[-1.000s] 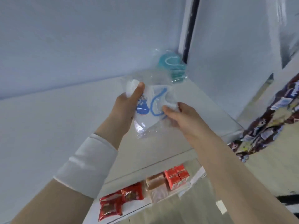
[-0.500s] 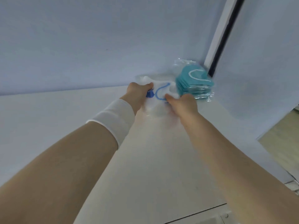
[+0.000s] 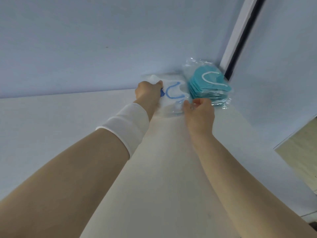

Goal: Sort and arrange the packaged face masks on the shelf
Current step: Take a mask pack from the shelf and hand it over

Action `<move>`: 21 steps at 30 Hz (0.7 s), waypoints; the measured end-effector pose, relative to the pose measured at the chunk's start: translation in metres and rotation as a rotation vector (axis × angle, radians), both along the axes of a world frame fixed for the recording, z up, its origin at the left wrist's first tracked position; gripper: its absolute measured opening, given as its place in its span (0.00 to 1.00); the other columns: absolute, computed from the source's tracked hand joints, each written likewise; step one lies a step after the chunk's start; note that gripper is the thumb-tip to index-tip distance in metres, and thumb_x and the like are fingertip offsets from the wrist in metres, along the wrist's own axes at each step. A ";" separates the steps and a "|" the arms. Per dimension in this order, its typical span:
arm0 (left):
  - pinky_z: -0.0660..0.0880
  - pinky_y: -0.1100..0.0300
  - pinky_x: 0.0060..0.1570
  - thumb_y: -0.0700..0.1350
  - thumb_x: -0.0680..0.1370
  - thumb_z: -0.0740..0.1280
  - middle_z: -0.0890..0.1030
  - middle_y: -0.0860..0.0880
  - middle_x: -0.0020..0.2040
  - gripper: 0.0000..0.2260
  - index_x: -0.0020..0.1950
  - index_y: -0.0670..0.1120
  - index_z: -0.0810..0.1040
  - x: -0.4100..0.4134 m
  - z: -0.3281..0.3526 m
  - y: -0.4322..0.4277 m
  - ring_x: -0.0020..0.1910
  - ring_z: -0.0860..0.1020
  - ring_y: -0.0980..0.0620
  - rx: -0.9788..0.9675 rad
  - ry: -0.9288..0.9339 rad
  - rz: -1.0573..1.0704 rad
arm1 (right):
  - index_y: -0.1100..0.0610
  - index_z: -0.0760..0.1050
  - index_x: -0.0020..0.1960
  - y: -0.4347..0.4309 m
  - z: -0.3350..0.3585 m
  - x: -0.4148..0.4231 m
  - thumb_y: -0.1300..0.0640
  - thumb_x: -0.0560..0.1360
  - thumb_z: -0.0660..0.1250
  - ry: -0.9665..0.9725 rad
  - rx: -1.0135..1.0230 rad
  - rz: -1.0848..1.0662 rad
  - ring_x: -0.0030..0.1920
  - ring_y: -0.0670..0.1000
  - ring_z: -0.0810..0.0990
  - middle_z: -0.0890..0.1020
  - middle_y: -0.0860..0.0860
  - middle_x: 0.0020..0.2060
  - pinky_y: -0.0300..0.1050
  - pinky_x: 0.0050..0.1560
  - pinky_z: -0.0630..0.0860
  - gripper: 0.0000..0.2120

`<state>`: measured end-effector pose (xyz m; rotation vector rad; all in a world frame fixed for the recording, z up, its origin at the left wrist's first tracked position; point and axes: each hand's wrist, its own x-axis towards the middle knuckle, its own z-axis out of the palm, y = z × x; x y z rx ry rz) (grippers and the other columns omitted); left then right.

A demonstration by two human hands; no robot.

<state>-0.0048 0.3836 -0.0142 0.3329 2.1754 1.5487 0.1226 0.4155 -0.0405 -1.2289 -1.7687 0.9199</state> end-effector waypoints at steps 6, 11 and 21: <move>0.75 0.54 0.52 0.59 0.66 0.61 0.81 0.43 0.52 0.23 0.44 0.42 0.81 -0.003 -0.001 0.002 0.47 0.78 0.41 -0.064 0.040 -0.031 | 0.65 0.71 0.60 -0.002 -0.001 -0.001 0.54 0.77 0.63 -0.013 0.042 -0.003 0.61 0.55 0.70 0.75 0.59 0.58 0.34 0.48 0.59 0.17; 0.66 0.50 0.66 0.61 0.78 0.53 0.72 0.42 0.65 0.29 0.68 0.40 0.69 -0.002 0.014 -0.007 0.64 0.71 0.42 -0.205 0.081 -0.067 | 0.65 0.69 0.62 -0.007 0.004 -0.001 0.54 0.77 0.63 -0.018 0.013 0.010 0.63 0.57 0.69 0.74 0.59 0.59 0.39 0.55 0.62 0.19; 0.51 0.53 0.71 0.53 0.81 0.56 0.56 0.45 0.77 0.28 0.77 0.43 0.52 0.050 0.013 -0.127 0.75 0.53 0.47 -0.410 0.617 -0.198 | 0.61 0.63 0.70 -0.086 0.013 0.054 0.52 0.77 0.63 -0.379 0.368 0.086 0.68 0.59 0.62 0.65 0.59 0.68 0.49 0.64 0.61 0.25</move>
